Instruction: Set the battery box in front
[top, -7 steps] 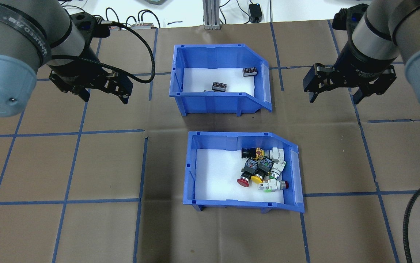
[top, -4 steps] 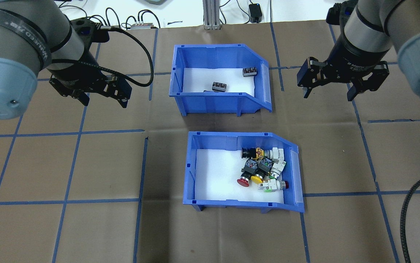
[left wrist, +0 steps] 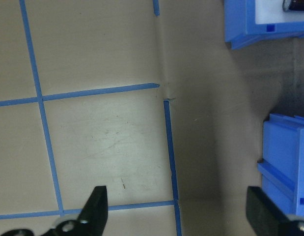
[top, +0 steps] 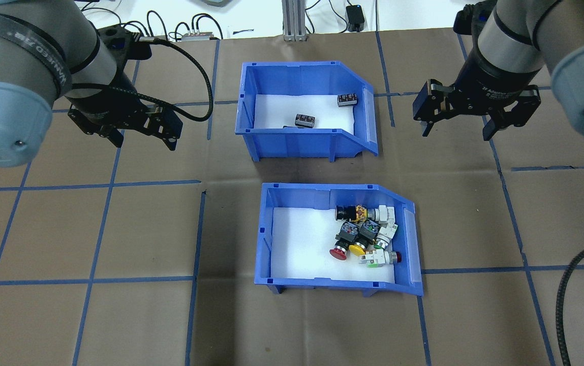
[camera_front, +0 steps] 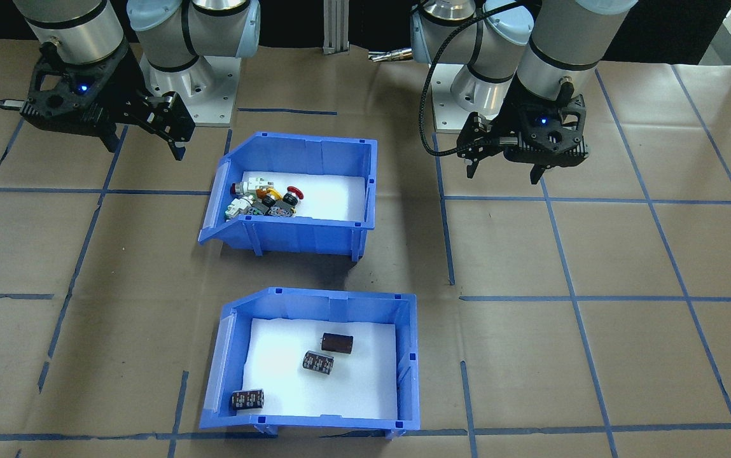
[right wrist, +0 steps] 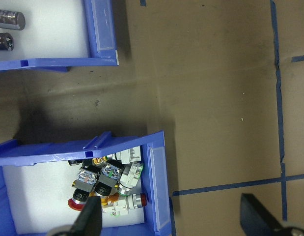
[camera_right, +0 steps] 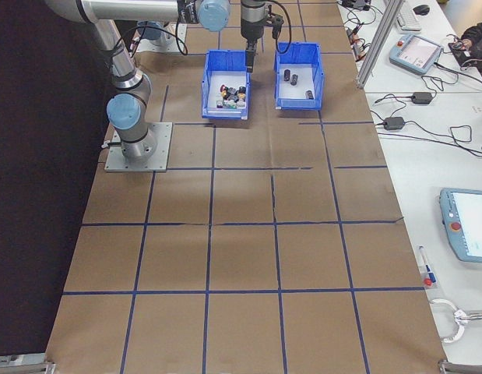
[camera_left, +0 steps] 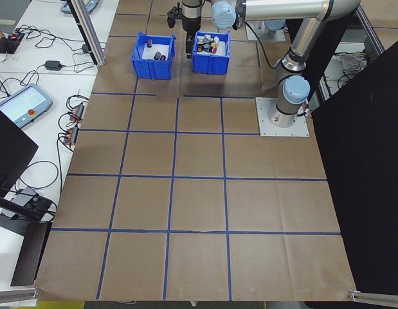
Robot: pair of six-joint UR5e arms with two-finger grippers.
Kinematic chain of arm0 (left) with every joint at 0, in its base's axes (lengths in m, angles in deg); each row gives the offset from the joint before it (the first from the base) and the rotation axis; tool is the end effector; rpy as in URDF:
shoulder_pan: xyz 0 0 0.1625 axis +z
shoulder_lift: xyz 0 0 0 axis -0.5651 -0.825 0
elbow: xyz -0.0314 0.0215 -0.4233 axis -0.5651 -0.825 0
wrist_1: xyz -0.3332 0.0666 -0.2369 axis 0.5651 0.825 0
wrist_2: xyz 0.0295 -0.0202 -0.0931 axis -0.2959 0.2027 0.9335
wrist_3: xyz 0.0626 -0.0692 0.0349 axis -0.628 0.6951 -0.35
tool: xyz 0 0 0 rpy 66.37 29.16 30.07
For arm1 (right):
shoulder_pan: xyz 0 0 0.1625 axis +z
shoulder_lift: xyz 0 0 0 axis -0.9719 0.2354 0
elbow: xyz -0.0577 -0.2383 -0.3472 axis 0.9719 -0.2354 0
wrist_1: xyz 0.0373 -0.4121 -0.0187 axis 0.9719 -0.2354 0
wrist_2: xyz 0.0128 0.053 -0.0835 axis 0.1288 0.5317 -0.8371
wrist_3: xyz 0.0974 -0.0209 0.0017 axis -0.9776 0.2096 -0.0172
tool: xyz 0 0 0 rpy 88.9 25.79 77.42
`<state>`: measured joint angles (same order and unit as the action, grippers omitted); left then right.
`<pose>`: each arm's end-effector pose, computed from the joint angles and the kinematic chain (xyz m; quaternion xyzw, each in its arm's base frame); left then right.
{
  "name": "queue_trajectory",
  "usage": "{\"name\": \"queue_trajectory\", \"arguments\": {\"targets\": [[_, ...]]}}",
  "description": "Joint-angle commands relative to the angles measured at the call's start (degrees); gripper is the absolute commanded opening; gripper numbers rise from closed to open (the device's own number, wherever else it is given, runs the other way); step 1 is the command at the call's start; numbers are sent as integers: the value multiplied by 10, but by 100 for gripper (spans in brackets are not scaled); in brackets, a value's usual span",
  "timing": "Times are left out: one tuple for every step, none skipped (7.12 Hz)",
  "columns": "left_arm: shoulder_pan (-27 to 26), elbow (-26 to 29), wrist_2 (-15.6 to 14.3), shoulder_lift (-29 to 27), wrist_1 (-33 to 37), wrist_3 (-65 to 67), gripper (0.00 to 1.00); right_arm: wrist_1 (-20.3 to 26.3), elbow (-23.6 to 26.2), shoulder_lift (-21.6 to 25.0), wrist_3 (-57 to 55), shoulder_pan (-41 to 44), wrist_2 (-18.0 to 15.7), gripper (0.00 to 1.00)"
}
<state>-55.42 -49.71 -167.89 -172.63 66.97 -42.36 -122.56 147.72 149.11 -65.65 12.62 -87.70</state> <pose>-0.1311 -0.4770 0.4552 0.0527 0.9985 -0.0146 0.0053 0.1261 -0.4633 0.4789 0.0671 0.9977 -0.0066 0.0047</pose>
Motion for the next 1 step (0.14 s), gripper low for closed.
{"name": "queue_trajectory", "arguments": {"targets": [[0,0,0,-2,-3,1,100,2,0,1,1,0,-5,100]]}}
